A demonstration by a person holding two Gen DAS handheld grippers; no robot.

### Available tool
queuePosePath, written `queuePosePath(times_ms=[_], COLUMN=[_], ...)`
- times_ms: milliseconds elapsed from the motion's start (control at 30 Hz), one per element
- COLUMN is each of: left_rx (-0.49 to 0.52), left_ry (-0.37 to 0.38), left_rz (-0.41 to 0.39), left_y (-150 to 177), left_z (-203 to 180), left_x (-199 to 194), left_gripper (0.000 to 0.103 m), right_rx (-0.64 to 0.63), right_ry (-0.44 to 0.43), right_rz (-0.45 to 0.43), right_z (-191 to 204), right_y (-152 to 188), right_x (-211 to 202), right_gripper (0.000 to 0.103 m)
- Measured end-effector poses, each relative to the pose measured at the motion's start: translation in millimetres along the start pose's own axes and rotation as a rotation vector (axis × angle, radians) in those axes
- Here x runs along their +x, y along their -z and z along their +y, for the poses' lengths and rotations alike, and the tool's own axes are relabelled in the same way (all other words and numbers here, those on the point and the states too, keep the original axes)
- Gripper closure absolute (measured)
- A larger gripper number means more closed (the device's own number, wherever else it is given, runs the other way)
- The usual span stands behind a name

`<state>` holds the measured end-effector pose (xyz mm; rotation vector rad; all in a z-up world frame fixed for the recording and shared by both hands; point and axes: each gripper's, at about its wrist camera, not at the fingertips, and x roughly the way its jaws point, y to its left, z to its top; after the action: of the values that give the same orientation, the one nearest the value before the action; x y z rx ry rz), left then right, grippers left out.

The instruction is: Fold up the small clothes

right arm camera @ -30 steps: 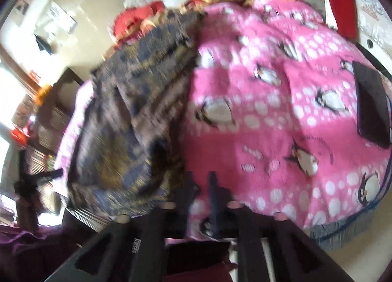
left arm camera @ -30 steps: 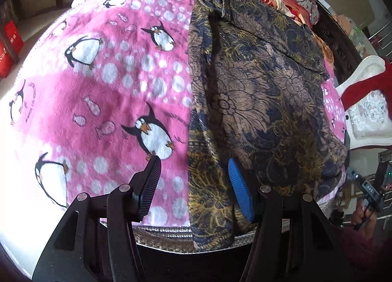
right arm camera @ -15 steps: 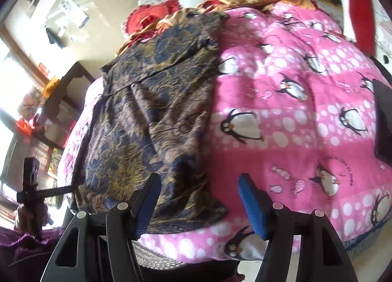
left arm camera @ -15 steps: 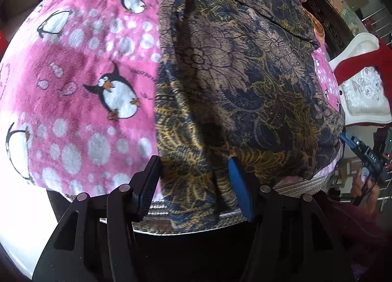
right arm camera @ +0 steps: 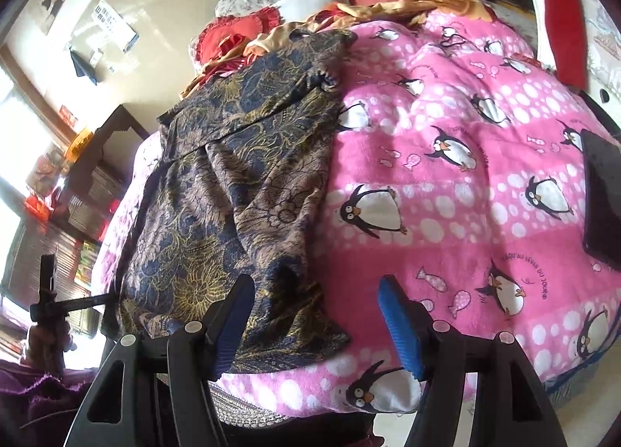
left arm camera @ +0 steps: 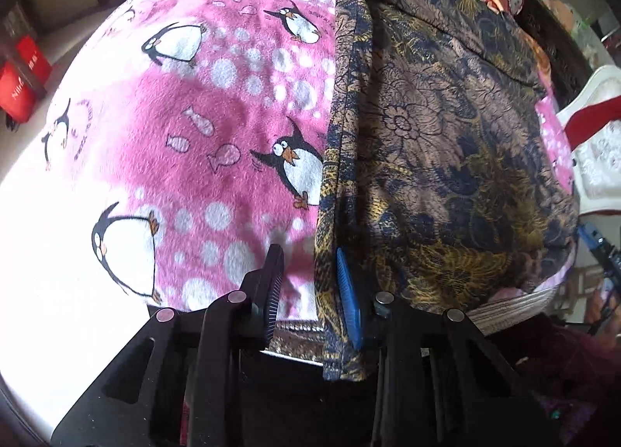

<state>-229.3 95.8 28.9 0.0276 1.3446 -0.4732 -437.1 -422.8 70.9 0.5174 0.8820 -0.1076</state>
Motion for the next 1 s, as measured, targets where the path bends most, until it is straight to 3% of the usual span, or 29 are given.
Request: queuePosePath(times_ms=[100, 167, 400, 500, 567, 600, 633, 667, 800, 967, 1000], left_rx=[-0.004, -0.011, 0.044, 0.036, 0.03, 0.029, 0.03, 0.033, 0.044, 0.03, 0.037], left_ry=[0.023, 0.063, 0.042, 0.05, 0.054, 0.054, 0.051, 0.049, 0.061, 0.067, 0.064], left_rz=[0.005, 0.002, 0.018, 0.023, 0.025, 0.025, 0.027, 0.029, 0.033, 0.034, 0.036], left_y=[6, 9, 9, 7, 7, 7, 7, 6, 7, 8, 8], left_z=[-6, -12, -29, -28, -26, -26, -26, -27, -28, -25, -26], left_x=[0, 1, 9, 11, 12, 13, 12, 12, 9, 11, 11], left_gripper=[0.066, 0.049, 0.049, 0.049, 0.049, 0.049, 0.049, 0.049, 0.049, 0.049, 0.049], right_rx=[0.0, -0.007, -0.11, -0.136, -0.183, -0.211, -0.222, -0.207, -0.288, -0.209, -0.179], right_ry=[-0.006, -0.012, -0.057, -0.088, -0.052, -0.017, -0.015, -0.059, -0.049, -0.048, -0.058], right_rz=[-0.001, 0.01, 0.036, 0.106, 0.105, 0.093, 0.088, 0.096, 0.112, 0.17, 0.153], right_z=[-4, -6, -4, -1, 6, 9, 12, 14, 33, 12, 7], right_y=[-1, -1, 4, 10, 17, 19, 19, 18, 31, 45, 45], right_x=[-1, 0, 14, 33, 40, 41, 39, 34, 0, -4, -5], right_gripper=[0.033, 0.033, 0.032, 0.033, 0.041, 0.059, 0.095, 0.099, 0.099, 0.098, 0.084])
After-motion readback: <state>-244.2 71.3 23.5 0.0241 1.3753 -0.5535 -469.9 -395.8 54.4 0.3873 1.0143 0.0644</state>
